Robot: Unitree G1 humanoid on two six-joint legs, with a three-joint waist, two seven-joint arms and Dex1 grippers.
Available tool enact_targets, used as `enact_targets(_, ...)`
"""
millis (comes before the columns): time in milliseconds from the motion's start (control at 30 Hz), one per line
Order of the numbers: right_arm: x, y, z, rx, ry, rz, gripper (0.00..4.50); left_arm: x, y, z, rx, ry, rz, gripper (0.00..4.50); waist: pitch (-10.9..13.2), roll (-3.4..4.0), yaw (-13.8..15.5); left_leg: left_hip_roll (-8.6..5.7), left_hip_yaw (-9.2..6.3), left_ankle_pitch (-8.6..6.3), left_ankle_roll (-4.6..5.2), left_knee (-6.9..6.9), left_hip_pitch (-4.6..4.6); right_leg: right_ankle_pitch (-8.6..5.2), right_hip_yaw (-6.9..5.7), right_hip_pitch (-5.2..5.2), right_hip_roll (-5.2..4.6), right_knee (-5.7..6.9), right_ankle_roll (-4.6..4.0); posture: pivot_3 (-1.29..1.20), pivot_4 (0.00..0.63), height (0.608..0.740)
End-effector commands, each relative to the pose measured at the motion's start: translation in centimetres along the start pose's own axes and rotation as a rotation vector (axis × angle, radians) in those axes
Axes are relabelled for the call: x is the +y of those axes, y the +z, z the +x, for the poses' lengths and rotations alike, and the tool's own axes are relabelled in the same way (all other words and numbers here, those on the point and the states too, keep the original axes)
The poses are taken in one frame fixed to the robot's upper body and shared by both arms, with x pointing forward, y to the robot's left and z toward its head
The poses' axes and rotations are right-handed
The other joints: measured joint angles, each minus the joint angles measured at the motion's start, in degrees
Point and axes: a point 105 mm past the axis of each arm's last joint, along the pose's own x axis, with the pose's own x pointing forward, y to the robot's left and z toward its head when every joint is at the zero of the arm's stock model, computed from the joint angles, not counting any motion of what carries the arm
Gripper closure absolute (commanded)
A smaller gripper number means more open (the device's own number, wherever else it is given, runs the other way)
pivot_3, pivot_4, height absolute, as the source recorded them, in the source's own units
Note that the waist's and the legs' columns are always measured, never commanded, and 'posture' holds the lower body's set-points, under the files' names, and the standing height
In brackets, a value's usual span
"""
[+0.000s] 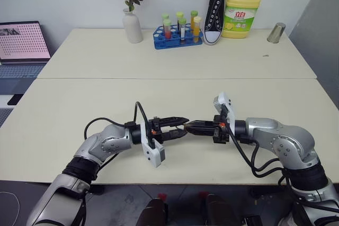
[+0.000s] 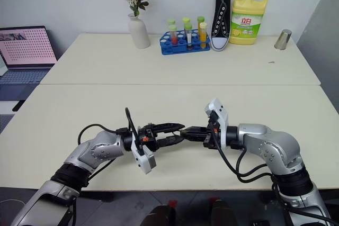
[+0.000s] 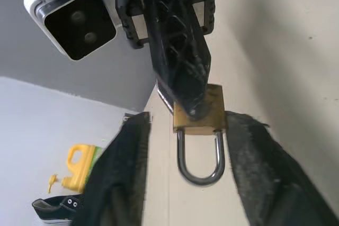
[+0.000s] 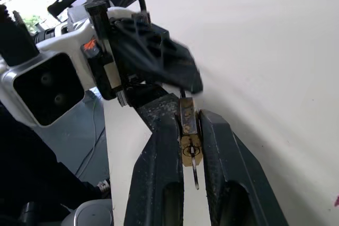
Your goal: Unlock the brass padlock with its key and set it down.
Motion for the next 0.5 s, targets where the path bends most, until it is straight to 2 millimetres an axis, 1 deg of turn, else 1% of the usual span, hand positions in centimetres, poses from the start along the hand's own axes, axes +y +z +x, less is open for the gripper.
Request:
enact_targets(33,0.1,1.1,-0.3,-0.02,-0.002,-0.062,4.36,0.5,1.4,-0.8,-0.044,0.027,0.021,1.21,0.0,0.0,0.0,0.0,0.0,0.0,0.0,0.0,0.0,0.0,0.01,-0.01,0.0,0.0,0.0,0.0,0.15,0.74)
enact_targets(67,-0.1,1.0,-0.4,-0.016,-0.009,-0.068,4.36,0.5,1.5,-0.9,-0.042,0.032,0.019,0.89,0.0,0.0,0.0,0.02,0.0,0.0,0.0,-0.01,0.0,0.0,0.01,-0.01,0.0,0.0,0.0,0.0,0.15,0.74)
enact_targets(200,-0.7,1.1,-0.9,-0.009,-0.035,-0.093,4.36,0.4,2.0,-1.4,-0.029,0.046,-0.022,0.83,0.0,0.0,0.1,0.02,-0.01,0.0,0.0,0.01,-0.02,0.0,0.0,0.0,-0.03,-0.01,0.0,0.0,0.15,0.74)
enact_targets(300,-0.9,1.2,-1.2,-0.003,-0.045,-0.121,4.36,1.0,1.3,-1.8,0.024,0.107,-0.105,1.45,0.0,0.0,0.1,0.03,-0.01,0.0,0.01,0.01,-0.02,0.0,0.01,0.0,-0.03,0.0,0.0,0.0,0.15,0.74)
enact_targets(400,-0.8,1.6,-1.5,-0.001,-0.038,-0.151,4.36,2.2,-0.9,-2.1,0.131,0.202,-0.296,2.41,0.0,0.0,0.1,0.03,-0.02,-0.01,0.01,0.01,-0.02,0.0,-0.02,0.0,-0.03,0.0,0.0,0.0,0.15,0.74)
enact_targets(467,-0.6,1.7,-1.6,-0.001,-0.03,-0.166,4.36,2.6,-1.7,-2.1,0.156,0.233,-0.419,3.07,0.0,0.0,0.1,0.02,-0.01,-0.01,0.02,0.01,-0.01,0.0,-0.02,0.01,-0.02,0.01,0.0,0.0,0.15,0.74)
enact_targets(500,-0.4,1.8,-1.6,-0.001,-0.024,-0.174,4.36,2.8,-2.1,-1.9,0.164,0.248,-0.518,3.39,0.0,0.0,0.1,0.03,-0.02,-0.01,0.02,0.02,-0.01,0.0,-0.02,0.01,-0.02,0.01,0.0,0.0,0.15,0.74)
